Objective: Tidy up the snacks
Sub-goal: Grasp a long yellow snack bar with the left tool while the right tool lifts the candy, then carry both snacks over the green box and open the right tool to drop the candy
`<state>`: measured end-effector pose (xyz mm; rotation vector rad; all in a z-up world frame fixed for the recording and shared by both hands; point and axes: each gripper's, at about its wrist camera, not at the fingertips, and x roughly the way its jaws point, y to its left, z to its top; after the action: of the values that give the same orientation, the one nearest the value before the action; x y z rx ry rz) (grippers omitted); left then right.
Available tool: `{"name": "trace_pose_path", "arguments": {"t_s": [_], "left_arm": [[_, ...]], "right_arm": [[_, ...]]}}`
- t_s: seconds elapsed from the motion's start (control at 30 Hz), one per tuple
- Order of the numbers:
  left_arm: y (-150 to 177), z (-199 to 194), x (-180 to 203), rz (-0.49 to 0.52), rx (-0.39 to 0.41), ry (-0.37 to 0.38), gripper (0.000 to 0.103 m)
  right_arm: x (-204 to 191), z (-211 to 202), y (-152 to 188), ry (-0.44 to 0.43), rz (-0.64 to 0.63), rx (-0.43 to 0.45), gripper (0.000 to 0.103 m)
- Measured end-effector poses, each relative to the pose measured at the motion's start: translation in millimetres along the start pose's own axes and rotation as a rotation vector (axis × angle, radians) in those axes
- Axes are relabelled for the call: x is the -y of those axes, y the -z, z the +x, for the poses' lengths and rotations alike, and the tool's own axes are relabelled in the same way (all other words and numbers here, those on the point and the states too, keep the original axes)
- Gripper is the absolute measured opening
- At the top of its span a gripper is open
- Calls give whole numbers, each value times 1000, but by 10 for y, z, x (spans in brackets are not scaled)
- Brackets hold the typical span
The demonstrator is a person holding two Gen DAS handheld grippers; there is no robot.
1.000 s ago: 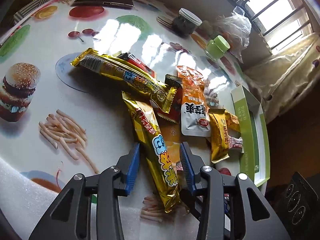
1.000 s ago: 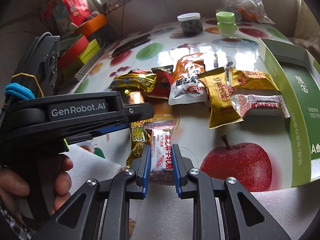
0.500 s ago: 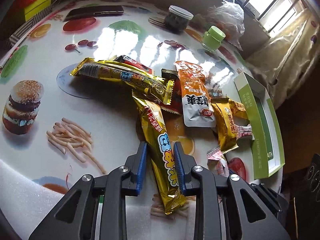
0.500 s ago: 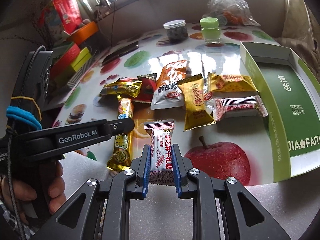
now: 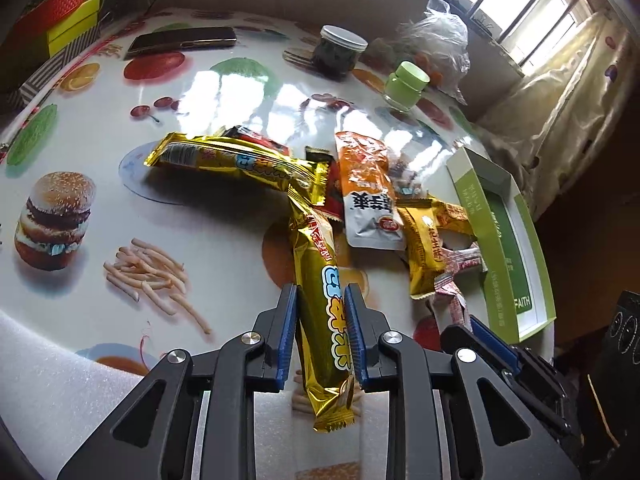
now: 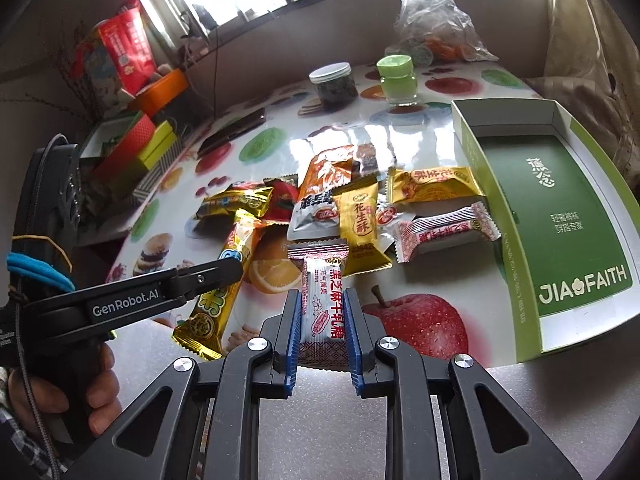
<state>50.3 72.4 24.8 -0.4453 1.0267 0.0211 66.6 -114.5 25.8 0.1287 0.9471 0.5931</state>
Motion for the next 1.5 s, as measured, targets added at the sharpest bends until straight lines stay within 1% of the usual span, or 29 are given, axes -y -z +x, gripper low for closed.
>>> {"name": "trace_pose_path", "arguments": {"t_s": [0.1,0.33,0.5,0.7,0.83,1.07,1.33,1.4,1.5], "left_arm": [[20,-31,55,13,5,10,25],[3,-178,209,41,33,64,25],[-55,-211,387,72,44,101,25],[-132,-181,633,124,40,144,25],[-186,-149,853,173,48,179,25],[-292,-6,1208,219,35,225,25],[-367,198,1581,260,-2,272,25],[-377,265,1674,268,-12,280,25],[-376,387,1777,267,-36,293,25]], "right_arm": [[40,-66,-3,4,13,14,19],[177,-231,-22,20,54,52,19],[309,-327,-65,42,85,77,19],[492,-467,-129,87,111,111,19],[684,-575,-186,125,148,139,19],[967,-677,-257,198,175,160,19],[1277,-613,-301,258,202,137,19],[1314,-600,-305,272,197,131,19],[1362,-559,-324,319,170,122,19]]}}
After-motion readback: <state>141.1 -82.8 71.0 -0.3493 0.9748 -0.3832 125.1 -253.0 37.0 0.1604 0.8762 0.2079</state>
